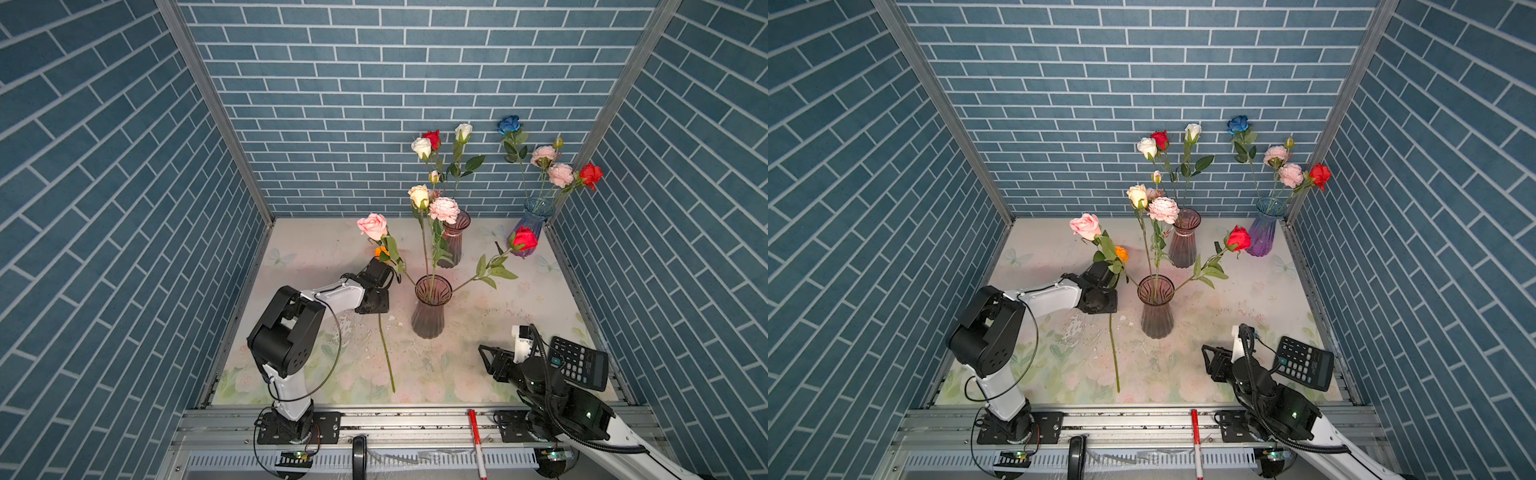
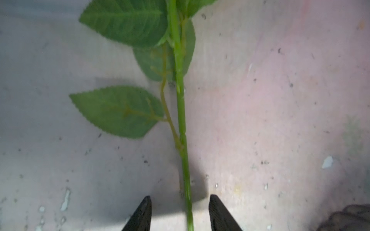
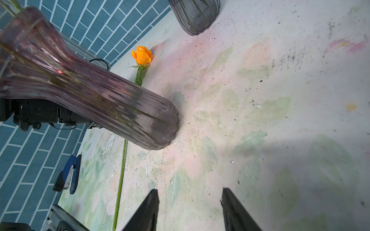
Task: Arrange the flowers into the vase
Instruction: 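Open the left gripper and draw it back from the vase, then grasp the orange rose stem with the left gripper and lift it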
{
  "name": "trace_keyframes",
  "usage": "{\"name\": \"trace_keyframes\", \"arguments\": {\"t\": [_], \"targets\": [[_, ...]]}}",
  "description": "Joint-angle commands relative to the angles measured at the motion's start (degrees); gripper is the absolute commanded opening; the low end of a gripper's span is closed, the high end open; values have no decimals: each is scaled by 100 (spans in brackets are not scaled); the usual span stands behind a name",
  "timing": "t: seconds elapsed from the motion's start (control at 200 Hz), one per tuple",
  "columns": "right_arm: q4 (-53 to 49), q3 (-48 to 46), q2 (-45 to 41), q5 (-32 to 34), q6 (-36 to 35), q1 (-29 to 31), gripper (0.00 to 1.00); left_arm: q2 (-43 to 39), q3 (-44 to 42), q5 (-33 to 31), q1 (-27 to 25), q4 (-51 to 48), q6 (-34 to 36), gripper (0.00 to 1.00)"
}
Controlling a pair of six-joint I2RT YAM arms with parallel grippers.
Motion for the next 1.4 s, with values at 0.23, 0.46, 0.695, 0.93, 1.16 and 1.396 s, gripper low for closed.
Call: {"name": "trace_keyframes", "arguments": {"t": [0.23,0.46,0.695,0.93,1.16,1.396], "targets": [[-920,-62,17,205,-88,-8,52,599,459,-268,36,-440,39,26],[-1093,131,52,181,-70,-7,51,242,307,-254,96,-250,-46,0],[-1200,672,256,168,-215,-10,51,-794,-101,-222,418,-131,-161,0],[-483,1409,802,-32,-598,-9,51,-3269,-2012,1241,1714,1672,-813,0],[1558,2024,2503,-2146,-1384,8,51,-6448,-2085,1487,1877,1266,-148,0],[1922,3817,4189,-3313,-2078,318,48,-7884,-1774,3261,1859,2437,-403,0]]}}
